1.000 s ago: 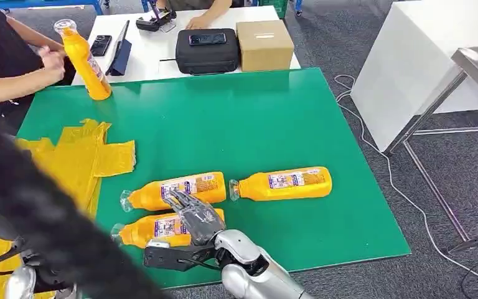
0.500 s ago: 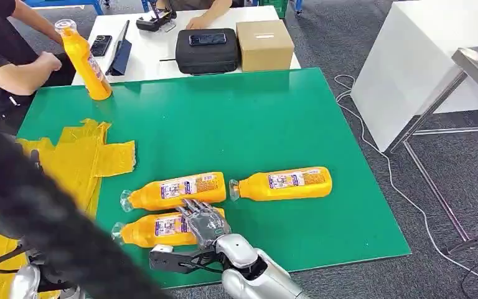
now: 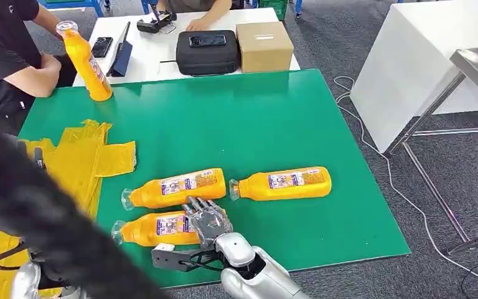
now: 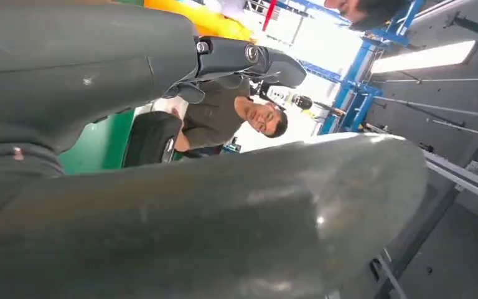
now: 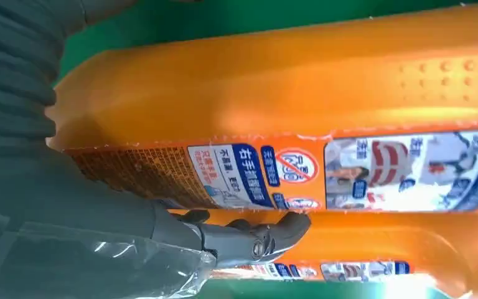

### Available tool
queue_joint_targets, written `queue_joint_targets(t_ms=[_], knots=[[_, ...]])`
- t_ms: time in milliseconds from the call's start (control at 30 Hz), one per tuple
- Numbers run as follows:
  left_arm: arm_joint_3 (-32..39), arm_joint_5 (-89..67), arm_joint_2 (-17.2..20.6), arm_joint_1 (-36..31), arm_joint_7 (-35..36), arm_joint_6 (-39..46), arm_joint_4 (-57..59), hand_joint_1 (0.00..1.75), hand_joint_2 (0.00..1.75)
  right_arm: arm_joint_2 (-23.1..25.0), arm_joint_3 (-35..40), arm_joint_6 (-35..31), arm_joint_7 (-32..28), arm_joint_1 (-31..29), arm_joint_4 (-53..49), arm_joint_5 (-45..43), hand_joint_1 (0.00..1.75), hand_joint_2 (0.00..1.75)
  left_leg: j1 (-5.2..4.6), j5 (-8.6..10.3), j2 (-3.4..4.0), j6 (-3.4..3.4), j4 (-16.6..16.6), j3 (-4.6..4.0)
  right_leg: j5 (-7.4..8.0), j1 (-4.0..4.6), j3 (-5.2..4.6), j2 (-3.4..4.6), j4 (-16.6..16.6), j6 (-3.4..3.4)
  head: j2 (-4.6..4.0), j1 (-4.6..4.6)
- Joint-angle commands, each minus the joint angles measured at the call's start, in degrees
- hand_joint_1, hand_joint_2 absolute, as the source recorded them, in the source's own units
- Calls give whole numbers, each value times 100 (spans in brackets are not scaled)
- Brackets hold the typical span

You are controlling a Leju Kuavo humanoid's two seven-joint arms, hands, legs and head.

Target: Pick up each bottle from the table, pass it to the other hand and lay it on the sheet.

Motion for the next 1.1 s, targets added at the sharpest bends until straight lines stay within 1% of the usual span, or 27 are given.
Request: queue_joint_targets(t_ms=[33,67,167,233,300,400,433,500,867,1000,1067,1100], knots=[[-136,111,84,-243,17,2,516,0,0,-245,-175,341,132,191,755,149,175,175,5,5,-22,-6,-14,21,0,5,30,-28,-18,-1,0,-2],[-136,111,84,-243,17,2,516,0,0,-245,-175,341,132,191,755,149,175,175,6,9,-31,-8,-19,25,1,6,37,-39,-26,-1,0,-2],[-137,111,85,-247,17,1,517,0,0,-236,-173,345,135,187,741,157,175,175,4,-1,-19,-7,-11,37,-2,4,44,-24,-16,-1,0,0],[-137,111,85,-247,17,1,517,0,0,-236,-173,345,135,187,741,157,175,175,5,3,-24,-8,-17,43,1,6,51,-30,-23,-1,0,0],[-133,138,62,-272,17,-9,543,0,0,-261,-148,523,214,194,746,281,175,175,6,5,-28,-10,-19,45,3,7,55,-36,-27,-1,0,-2],[-166,151,37,-349,27,-19,610,0,0,-279,-193,542,191,265,778,283,175,175,4,-3,-19,-6,-10,52,-3,3,57,-23,-15,-1,0,0],[-172,153,47,-382,27,-18,670,0,0,-304,-159,549,234,275,766,357,175,175,6,4,-31,-9,-19,50,0,6,60,-38,-27,-1,0,-2],[-167,157,51,-385,28,-20,678,0,0,-317,-151,559,256,292,759,396,175,175,4,-1,-26,-7,-14,53,-3,4,60,-31,-19,-2,0,-2],[-143,201,37,-432,47,-58,758,0,0,-298,-319,526,290,381,603,398,175,175,9,5,-35,-12,-21,47,2,8,61,-45,-33,-2,0,-2],[-149,194,60,-403,62,-68,753,0,0,-300,-466,455,295,467,366,304,175,175,9,4,-35,-11,-21,51,0,8,63,-45,-32,-2,0,-2],[-128,117,155,-90,164,12,575,0,0,-365,-909,75,-17,886,-519,-502,175,175,13,6,-39,-15,-21,40,2,12,58,-53,-37,-3,0,-2],[-111,135,167,3,168,25,504,0,0,-443,-875,46,1,923,-727,-552,175,175,3,-2,-22,-6,-11,50,-3,2,56,-28,-18,0,0,-2]])
